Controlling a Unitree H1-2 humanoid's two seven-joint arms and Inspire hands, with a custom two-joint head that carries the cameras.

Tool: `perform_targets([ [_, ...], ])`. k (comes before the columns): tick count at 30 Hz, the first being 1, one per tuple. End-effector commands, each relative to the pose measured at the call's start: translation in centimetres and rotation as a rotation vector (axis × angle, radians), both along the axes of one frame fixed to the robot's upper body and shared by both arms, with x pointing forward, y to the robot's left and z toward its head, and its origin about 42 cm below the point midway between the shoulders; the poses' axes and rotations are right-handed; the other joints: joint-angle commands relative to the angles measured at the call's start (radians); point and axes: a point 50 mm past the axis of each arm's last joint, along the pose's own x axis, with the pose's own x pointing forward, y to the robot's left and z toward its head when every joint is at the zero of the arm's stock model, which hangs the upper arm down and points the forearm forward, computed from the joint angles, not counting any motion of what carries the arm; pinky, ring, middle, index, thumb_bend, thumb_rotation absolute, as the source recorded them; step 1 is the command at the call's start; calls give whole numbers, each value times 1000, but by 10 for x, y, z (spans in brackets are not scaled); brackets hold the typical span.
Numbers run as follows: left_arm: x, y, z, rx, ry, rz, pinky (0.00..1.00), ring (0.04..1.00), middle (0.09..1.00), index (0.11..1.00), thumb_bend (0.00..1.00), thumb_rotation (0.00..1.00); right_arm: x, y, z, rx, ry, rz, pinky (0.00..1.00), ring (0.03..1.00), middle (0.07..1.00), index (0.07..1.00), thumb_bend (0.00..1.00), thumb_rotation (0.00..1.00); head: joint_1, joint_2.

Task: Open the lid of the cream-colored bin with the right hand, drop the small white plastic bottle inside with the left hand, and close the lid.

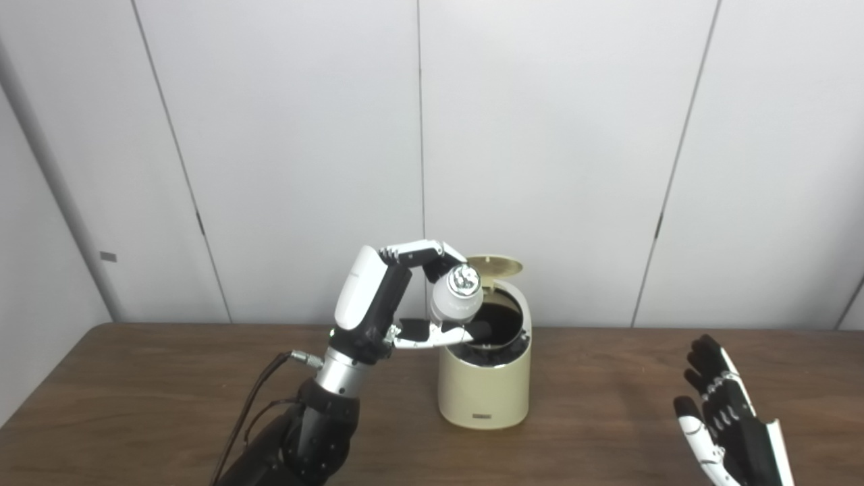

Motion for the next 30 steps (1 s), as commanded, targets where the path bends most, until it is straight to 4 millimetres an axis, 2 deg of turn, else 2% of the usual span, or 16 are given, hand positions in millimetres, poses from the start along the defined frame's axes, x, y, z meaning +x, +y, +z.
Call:
perform_targets([
  [1,10,-2,35,-40,-104,-11,389,448,508,468,504,0,-13,1,-31,25,82,2,888,922,923,901,328,558,-3,0],
  [7,17,-9,33,-60,-76,-25,386,449,508,467,504,0,-13,4,-34,29,91,1,860,908,915,895,328,542,-40,5],
  [16,21,-19,28,-89,-55,-36,387,448,506,472,504,0,-14,8,-37,14,103,-10,834,898,902,876,468,633,-77,9],
  [23,22,-29,21,-125,7,-67,383,449,510,469,503,0,-17,11,-37,26,99,-13,837,898,902,875,449,609,-99,22],
  [30,23,-34,14,-121,22,-61,389,457,506,465,503,0,-20,16,-37,33,96,-16,834,894,898,870,499,638,-117,32],
])
